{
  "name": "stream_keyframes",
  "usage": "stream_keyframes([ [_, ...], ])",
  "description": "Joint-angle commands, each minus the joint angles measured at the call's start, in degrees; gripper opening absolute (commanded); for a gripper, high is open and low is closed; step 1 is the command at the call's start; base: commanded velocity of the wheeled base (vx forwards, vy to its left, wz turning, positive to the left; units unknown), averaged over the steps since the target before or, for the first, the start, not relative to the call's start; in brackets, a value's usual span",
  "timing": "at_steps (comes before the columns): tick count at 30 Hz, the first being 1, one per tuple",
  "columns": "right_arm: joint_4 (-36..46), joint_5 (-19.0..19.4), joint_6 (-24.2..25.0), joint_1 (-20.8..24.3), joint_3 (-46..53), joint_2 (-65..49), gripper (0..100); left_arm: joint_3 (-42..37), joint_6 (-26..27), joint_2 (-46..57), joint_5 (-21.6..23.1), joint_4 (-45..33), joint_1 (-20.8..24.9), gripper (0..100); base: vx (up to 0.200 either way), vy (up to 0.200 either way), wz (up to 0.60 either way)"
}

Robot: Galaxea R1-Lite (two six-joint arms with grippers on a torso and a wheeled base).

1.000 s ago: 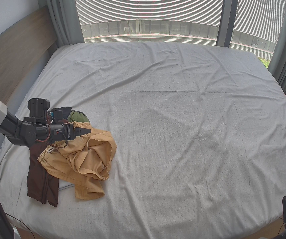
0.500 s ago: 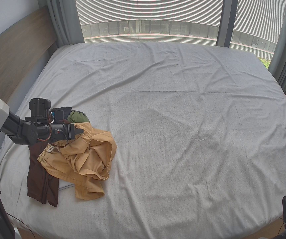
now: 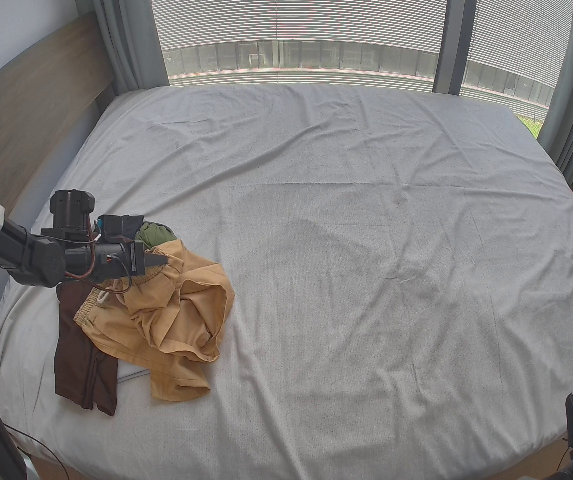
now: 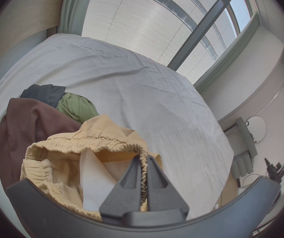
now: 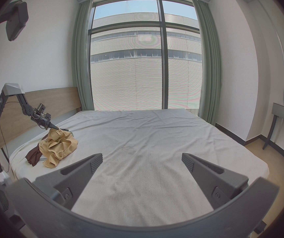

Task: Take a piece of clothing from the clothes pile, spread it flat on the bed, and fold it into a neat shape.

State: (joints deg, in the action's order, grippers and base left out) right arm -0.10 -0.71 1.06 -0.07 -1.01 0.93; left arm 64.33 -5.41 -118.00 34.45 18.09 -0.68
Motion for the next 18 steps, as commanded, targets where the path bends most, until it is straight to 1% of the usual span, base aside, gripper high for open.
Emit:
stream_keyframes([
  [1,0.01,0.0,-0.01,-0.01,1.01,-0.93,100,-2.28,-3.11,6.12,2.46,-0.86,-0.55,0,0.0,0.0,0.0],
  [4,0.01,0.0,-0.01,-0.01,1.01,-0.93,100,-3.77,-3.82,7.17,3.69,-0.78,-1.34,0,0.0,0.0,0.0],
  [9,0.01,0.0,-0.01,-0.1,1.01,-0.93,100,-5.0,-3.38,6.65,3.43,-0.25,-1.78,0,0.0,0.0,0.0],
  [10,0.01,0.0,-0.01,-0.01,1.01,-0.93,100,-5.18,-1.88,5.15,3.52,-0.25,-2.31,0,0.0,0.0,0.0],
  [15,0.01,0.0,-0.09,-0.1,1.01,-0.93,100,-5.27,0.58,2.69,3.52,-0.25,-2.75,0,0.0,0.0,0.0],
  [16,0.01,0.0,-0.01,-0.01,1.01,-0.93,100,-5.36,0.93,2.52,3.52,-0.25,-2.75,100,0.0,0.0,0.0],
  [18,0.01,-0.08,-0.09,-0.1,1.01,-0.93,100,-5.36,1.19,2.52,3.52,-0.34,-2.66,100,0.0,0.0,0.0],
])
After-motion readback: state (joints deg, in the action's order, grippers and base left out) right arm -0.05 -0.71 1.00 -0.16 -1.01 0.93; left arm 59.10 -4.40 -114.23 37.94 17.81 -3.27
